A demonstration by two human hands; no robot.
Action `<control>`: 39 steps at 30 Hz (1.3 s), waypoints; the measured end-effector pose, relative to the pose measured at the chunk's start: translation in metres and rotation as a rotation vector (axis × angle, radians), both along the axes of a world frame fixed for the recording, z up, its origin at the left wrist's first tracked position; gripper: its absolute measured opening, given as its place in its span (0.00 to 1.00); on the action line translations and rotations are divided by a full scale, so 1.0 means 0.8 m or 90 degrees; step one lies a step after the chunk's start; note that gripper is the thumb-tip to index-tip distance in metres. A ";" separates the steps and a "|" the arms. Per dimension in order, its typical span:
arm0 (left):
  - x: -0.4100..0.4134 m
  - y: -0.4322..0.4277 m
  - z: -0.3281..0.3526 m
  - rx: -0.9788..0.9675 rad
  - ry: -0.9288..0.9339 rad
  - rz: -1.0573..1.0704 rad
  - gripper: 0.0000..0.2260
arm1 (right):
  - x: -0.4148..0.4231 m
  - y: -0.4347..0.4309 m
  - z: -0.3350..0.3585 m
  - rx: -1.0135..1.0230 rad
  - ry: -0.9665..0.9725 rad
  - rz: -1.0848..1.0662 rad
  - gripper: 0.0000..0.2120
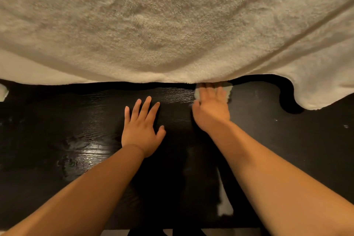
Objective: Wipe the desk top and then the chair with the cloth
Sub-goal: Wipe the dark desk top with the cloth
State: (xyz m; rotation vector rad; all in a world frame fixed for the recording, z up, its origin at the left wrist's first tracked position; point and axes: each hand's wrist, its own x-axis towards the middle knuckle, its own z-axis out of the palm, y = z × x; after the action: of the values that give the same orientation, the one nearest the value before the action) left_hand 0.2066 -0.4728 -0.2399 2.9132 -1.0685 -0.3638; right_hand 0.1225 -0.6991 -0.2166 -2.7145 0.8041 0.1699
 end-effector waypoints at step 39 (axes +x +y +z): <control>-0.002 -0.001 0.005 -0.003 -0.033 -0.007 0.35 | -0.084 -0.046 -0.025 -0.017 -0.021 0.209 0.30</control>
State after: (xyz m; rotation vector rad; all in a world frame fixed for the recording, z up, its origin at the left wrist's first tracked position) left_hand 0.2050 -0.4737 -0.2356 2.9285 -1.0916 -0.2864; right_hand 0.0557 -0.7363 -0.2365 -2.8490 0.3495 0.1855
